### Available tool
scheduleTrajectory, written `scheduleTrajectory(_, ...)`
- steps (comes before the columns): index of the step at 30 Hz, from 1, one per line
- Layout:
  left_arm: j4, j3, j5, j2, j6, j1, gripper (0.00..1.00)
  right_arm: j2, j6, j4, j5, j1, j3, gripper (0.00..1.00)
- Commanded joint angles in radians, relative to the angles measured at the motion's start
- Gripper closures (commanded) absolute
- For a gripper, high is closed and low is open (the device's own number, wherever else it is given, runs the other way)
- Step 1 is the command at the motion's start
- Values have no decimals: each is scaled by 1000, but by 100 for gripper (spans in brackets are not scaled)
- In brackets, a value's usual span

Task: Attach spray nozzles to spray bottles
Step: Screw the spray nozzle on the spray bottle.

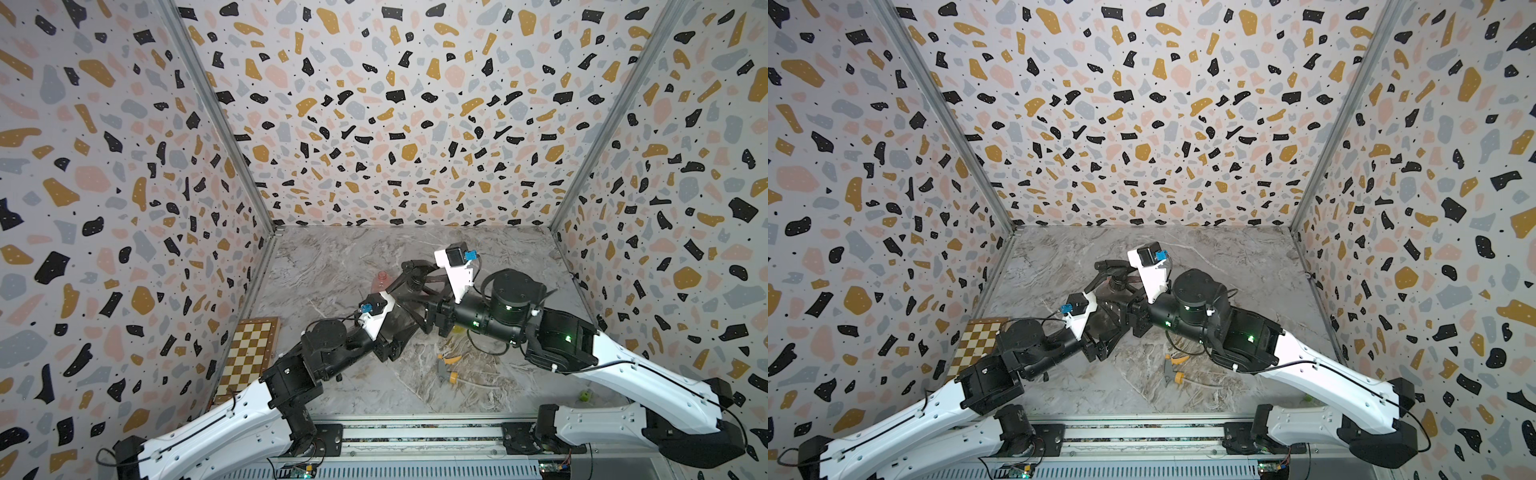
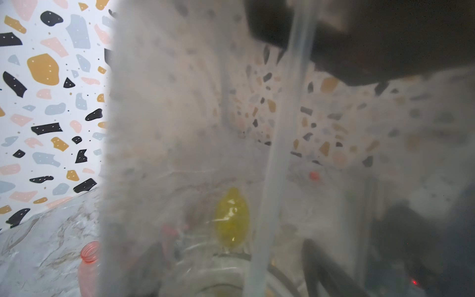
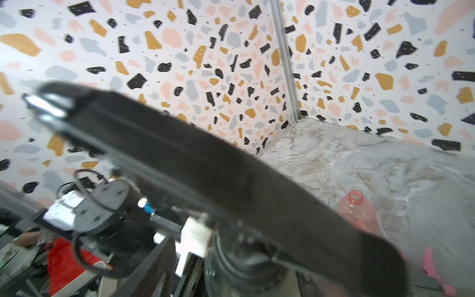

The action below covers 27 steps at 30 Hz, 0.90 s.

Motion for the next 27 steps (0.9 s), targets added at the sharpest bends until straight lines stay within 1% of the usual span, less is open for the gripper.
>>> scheduleTrajectory(1,43,44,75,-19,-22,-3,100,-49,-103,-29,-148,8,38,24)
scheduleTrajectory(2,43,46,101,-20,-24,-3,100,-58,-128,-35,-189,5,47,24)
scheduleTrajectory(4,46,47,146,-20,-25,-3,100,-63,-156,-59,-219,-8,67,24)
scheduleTrajectory(7,49,46,220,-20,-24,-3,100,-75,-205,-63,-319,-51,76,23)
scheduleTrajectory(9,58,41,263,-23,-28,-3,100,-82,-232,-67,-385,-97,82,23)
scheduleTrajectory(13,59,40,309,-24,-36,-1,100,-87,-271,-77,-509,-188,93,23)
scheduleTrajectory(17,50,45,329,-21,-36,-1,100,-79,-285,-79,-539,-237,100,23)
scheduleTrajectory(20,51,43,332,-22,-36,-2,100,-64,-280,-63,-567,-248,112,26)
scheduleTrajectory(27,53,40,332,-21,-35,-1,100,-34,-263,-48,-634,-248,124,38)
